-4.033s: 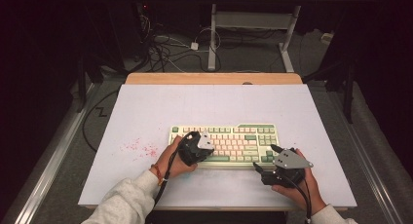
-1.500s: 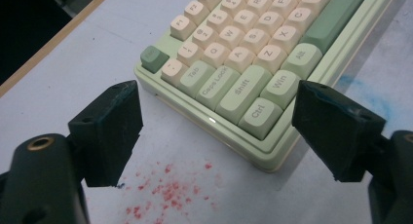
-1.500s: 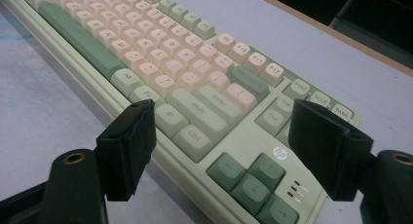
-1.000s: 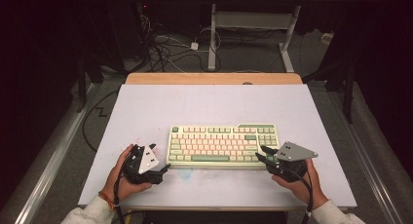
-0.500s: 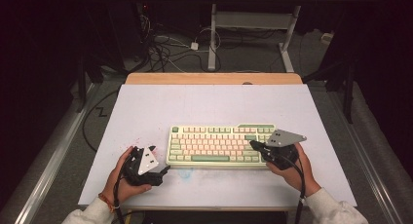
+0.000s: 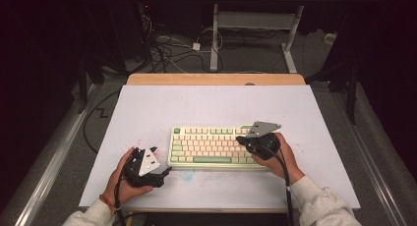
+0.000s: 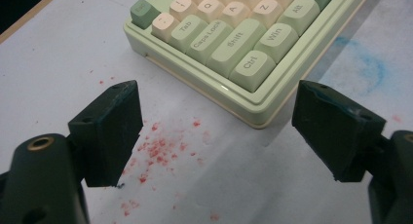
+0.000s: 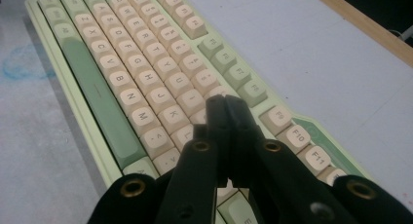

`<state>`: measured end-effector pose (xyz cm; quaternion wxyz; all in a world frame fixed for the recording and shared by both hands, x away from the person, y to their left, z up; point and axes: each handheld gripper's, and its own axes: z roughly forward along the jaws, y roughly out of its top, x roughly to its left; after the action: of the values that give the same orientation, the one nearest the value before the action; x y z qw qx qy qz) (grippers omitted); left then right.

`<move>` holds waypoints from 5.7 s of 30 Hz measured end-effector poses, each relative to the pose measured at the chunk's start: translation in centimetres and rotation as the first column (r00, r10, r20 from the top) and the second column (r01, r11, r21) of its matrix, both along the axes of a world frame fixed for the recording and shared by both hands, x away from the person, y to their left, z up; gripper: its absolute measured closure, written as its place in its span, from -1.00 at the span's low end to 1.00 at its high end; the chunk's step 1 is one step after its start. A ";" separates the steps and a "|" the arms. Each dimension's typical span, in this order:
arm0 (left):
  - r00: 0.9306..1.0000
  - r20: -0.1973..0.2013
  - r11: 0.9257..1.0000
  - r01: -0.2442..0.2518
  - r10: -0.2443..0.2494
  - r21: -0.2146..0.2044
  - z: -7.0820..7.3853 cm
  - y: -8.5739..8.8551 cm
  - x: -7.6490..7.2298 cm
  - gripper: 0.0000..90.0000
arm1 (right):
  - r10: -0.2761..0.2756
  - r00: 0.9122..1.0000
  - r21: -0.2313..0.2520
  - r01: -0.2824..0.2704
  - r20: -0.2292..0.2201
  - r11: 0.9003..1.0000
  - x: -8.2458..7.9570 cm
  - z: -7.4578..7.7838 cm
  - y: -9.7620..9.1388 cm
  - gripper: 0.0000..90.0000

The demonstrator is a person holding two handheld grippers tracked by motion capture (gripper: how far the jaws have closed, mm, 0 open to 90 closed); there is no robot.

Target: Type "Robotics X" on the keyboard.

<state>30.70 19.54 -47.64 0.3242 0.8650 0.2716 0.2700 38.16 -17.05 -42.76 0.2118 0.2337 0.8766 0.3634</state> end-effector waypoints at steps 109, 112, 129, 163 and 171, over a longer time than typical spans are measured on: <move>0.998 -0.053 0.999 -0.019 0.016 -0.047 0.5 0.5 0.2 -0.27 | -0.222 0.946 0.145 0.192 0.238 0.971 -6.8 -1.5 -7.1 -0.42; 0.998 -0.058 0.999 -0.016 0.013 -0.045 0.6 0.5 0.3 -0.18 | -0.226 0.947 0.138 0.198 0.230 0.971 -7.1 -1.9 -7.5 -0.42; 0.991 -0.130 0.997 0.032 -0.041 -0.068 1.6 0.4 1.1 0.95 | -0.212 0.953 0.110 0.192 0.218 0.975 -7.7 -2.5 -7.6 -0.42; 0.975 -0.151 0.985 0.169 -0.164 0.021 4.9 -9.0 6.5 0.95 | -0.193 0.959 0.077 0.181 0.206 0.981 -7.3 -3.0 -7.2 -0.41; 0.970 -0.165 0.980 0.191 -0.179 0.061 4.5 -11.8 8.2 0.95 | -0.187 0.962 0.062 0.178 0.197 0.982 -7.2 -3.3 -7.1 -0.41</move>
<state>38.90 7.78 -43.10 0.2920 0.9170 0.2043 0.1793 30.92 -24.15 -46.04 0.3273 0.2798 0.8171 0.3833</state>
